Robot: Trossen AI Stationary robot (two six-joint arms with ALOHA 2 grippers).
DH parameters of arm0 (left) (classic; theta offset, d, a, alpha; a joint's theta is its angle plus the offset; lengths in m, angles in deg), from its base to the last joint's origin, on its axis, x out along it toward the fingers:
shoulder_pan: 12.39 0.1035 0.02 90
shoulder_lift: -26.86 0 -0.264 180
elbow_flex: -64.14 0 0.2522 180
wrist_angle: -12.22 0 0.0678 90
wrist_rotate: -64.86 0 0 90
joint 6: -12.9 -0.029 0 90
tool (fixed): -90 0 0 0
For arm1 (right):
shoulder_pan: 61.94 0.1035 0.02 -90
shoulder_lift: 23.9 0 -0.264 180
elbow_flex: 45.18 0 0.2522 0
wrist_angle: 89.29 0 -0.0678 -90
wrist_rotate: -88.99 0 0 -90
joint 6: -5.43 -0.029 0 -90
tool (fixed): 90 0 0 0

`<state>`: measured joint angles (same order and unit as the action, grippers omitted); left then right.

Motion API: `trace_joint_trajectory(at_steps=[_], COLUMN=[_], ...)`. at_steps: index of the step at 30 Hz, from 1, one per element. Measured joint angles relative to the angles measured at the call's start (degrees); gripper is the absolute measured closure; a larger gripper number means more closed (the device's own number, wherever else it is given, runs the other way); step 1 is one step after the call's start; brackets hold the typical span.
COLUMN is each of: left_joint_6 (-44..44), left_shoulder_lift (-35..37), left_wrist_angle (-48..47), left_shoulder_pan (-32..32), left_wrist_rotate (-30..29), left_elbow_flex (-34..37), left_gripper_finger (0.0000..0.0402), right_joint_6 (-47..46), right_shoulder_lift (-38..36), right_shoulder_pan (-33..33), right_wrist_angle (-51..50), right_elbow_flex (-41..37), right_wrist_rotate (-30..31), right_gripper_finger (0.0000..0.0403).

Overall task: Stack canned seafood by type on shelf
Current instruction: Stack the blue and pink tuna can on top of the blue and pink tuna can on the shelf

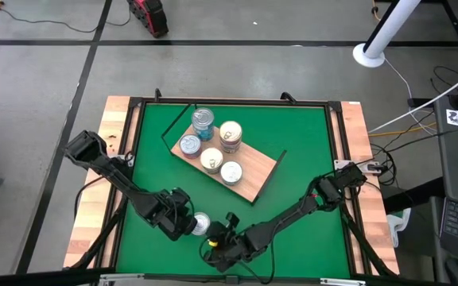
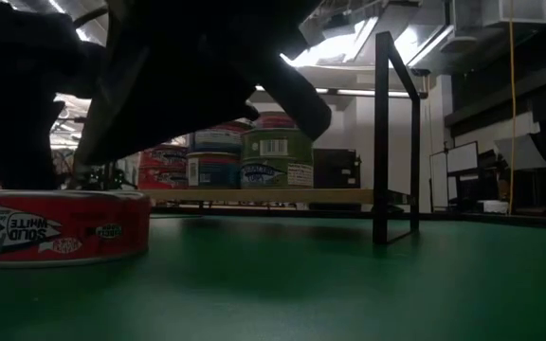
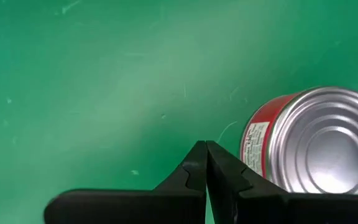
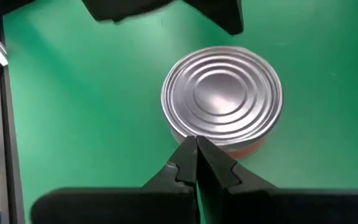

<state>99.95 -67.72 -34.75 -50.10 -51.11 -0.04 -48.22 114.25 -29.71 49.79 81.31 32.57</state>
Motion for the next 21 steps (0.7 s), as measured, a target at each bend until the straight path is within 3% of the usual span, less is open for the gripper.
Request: trace_joint_trajectory(at_steps=[21], left_joint_6=[-1.96], left_shoulder_lift=[-1.21], left_wrist_angle=[5.17], left_shoulder_pan=[-0.13], left_wrist_rotate=[3.0], left_elbow_flex=[0.0], left_gripper_finger=[0.0402], right_joint_6=[-2.3], right_shoulder_lift=[2.31], right_shoulder_pan=[0.25], right_wrist_angle=[0.61], right_elbow_flex=[0.02], right_wrist_rotate=[-3.57], right_gripper_finger=[0.0395])
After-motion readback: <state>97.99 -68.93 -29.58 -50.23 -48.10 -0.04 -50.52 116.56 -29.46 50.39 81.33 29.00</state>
